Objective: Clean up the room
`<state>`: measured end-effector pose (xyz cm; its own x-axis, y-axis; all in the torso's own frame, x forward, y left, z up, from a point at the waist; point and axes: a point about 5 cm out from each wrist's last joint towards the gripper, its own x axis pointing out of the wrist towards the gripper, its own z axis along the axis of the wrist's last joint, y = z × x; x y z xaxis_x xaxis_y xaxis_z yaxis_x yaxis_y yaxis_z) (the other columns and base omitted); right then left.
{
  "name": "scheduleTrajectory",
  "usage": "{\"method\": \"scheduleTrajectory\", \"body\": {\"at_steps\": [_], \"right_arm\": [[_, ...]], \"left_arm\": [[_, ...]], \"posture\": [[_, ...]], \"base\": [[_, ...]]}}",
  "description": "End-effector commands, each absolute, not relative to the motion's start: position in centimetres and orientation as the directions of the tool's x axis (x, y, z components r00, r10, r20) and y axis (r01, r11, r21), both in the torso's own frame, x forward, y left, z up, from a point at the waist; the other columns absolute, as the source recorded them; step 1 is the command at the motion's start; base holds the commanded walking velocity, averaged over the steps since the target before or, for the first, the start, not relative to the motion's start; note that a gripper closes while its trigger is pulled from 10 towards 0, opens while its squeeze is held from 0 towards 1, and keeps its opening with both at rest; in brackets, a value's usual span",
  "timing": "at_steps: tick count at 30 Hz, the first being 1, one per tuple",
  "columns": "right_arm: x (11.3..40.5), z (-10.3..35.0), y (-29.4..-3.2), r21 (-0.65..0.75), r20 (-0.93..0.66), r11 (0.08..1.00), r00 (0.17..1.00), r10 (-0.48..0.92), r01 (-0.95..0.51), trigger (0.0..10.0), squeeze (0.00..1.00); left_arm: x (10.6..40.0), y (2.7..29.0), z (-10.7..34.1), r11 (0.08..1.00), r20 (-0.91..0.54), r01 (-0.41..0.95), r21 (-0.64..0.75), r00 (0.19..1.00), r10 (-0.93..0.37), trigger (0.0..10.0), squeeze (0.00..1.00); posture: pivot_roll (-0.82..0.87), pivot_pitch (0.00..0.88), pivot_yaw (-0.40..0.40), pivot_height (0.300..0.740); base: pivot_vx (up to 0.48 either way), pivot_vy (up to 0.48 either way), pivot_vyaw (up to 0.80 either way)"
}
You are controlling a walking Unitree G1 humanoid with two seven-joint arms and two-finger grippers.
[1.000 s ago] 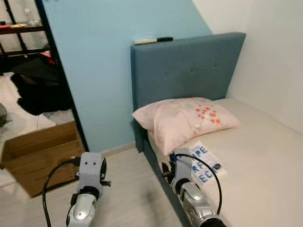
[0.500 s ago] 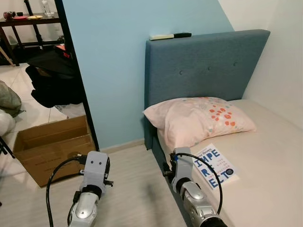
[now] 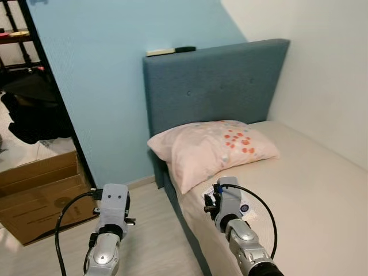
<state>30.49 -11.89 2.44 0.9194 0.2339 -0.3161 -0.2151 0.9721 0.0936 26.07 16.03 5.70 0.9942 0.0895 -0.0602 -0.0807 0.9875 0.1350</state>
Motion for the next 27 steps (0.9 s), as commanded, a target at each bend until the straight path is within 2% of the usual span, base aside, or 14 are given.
{"method": "scheduleTrajectory", "body": {"at_steps": [1,7,14,27], "right_arm": [[30.3,2.1,-11.4,0.097,-0.336,0.968,0.907,0.253,-0.234,10.0,0.0],[30.2,1.8,-11.4,0.044,-0.372,0.956,0.883,0.286,-0.291,10.0,0.0],[29.6,0.6,-11.3,0.037,-0.451,0.944,0.838,0.308,-0.327,10.0,0.0],[28.6,-0.5,-11.6,0.035,-0.491,0.943,0.816,0.305,-0.332,10.0,0.0]], "left_arm": [[25.6,16.7,4.5,0.985,-0.124,-0.078,0.151,0.988,0.097,10.0,0.0],[24.7,17.1,2.8,0.982,-0.212,-0.126,0.138,0.965,0.154,10.0,0.0],[24.7,17.2,2.6,0.963,-0.214,-0.209,0.172,0.946,0.244,10.0,0.0],[24.9,18.0,3.1,0.964,-0.183,-0.215,0.158,0.953,0.242,10.0,0.0]], "posture": [[-0.01,0.0,-0.023,0.74],[-0.02,0.0,-0.033,0.74],[0.0,0.0,-0.051,0.74],[0.01,0.0,-0.07,0.74]], "base": [[0.0,0.0,0.0],[0.0,0.0,0.0],[0.0,0.0,0.0],[0.0,0.0,0.0]]}}
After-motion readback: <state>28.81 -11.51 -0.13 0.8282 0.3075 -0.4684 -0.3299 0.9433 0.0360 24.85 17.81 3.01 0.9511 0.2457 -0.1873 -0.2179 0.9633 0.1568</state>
